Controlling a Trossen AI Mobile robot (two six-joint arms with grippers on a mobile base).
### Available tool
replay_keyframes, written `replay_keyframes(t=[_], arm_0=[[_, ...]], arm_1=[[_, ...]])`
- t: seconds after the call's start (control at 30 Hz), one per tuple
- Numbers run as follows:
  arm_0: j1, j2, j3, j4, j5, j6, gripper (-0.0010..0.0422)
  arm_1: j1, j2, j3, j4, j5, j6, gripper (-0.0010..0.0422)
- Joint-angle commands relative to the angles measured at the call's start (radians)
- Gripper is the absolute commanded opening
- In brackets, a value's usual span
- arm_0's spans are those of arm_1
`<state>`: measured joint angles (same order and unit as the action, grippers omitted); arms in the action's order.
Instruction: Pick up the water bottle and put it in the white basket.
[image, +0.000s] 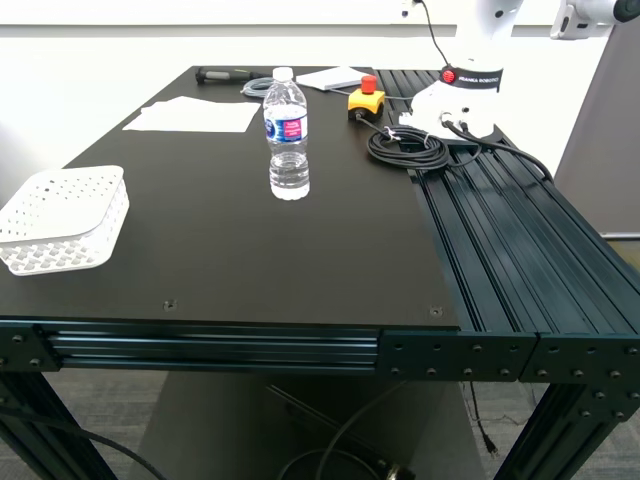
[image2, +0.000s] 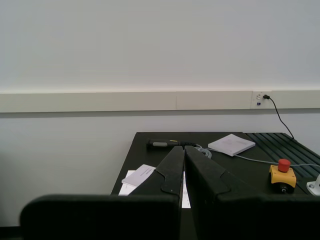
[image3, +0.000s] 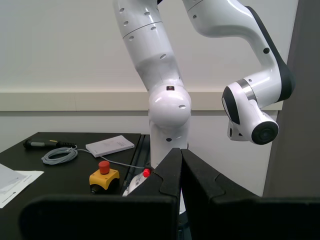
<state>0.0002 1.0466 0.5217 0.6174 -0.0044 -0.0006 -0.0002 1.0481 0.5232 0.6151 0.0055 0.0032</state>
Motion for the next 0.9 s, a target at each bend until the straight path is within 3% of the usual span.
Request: replay_keyframes(t=[0.03,0.6,0.9], arm_0=[[0.001,0.000,0.002,0.003,0.000,0.000,0.0001],[0.001,0.000,0.002,0.003,0.000,0.000,0.0001],[0.001,0.000,0.002,0.003,0.000,0.000,0.0001]], arm_1=[[0.000,0.000,0.000,0.004,0.003,0.000,0.0000],[0.000,0.000,0.000,0.004,0.010,-0.010,0.0000],[-0.001,0.114,0.026,0.004,0.311,0.055,0.0000]])
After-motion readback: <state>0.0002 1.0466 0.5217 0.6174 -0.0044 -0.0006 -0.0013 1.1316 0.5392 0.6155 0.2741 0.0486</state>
